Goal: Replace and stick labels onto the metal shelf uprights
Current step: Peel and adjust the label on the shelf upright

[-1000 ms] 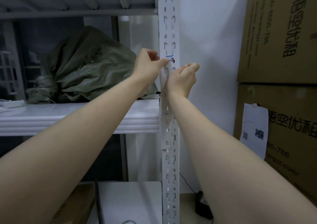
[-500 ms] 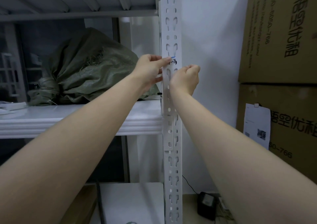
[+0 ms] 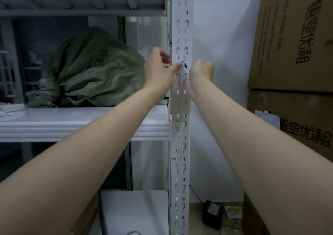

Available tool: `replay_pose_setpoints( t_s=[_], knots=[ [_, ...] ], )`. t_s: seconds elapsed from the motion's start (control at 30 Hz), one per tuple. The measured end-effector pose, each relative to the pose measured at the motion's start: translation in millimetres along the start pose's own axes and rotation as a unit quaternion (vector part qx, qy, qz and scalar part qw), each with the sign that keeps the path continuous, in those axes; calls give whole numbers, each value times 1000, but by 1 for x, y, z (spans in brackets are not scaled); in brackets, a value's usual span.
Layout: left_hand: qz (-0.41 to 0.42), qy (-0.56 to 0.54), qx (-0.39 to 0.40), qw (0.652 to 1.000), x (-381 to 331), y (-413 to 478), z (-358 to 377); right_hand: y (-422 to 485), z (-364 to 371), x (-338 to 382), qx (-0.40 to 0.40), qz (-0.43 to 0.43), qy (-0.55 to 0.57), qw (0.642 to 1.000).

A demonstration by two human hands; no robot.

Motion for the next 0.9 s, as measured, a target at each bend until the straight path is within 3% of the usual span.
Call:
replay_pose_setpoints(
  t_s=[0.1,0.6,0.9],
  knots=[
    [98,78,-21,992,-19,-8,0,0,4,-9,2,-2,-30,1000],
    [109,221,33,969,-28,4,5,-8,-2,-10,-12,-46,-31,998],
    [136,326,128,927,-56,3,18,-3,-4,-13,-6,-36,1,999]
  ],
)
Point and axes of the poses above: each hand's wrist, its own y-axis towards the middle knuckle, its own z-axis out of the palm, x = y × z, the point moved 8 cm from there along y, towards the middle knuckle, and after that the axes turned 11 degrees about z, right-handed, at the moved point
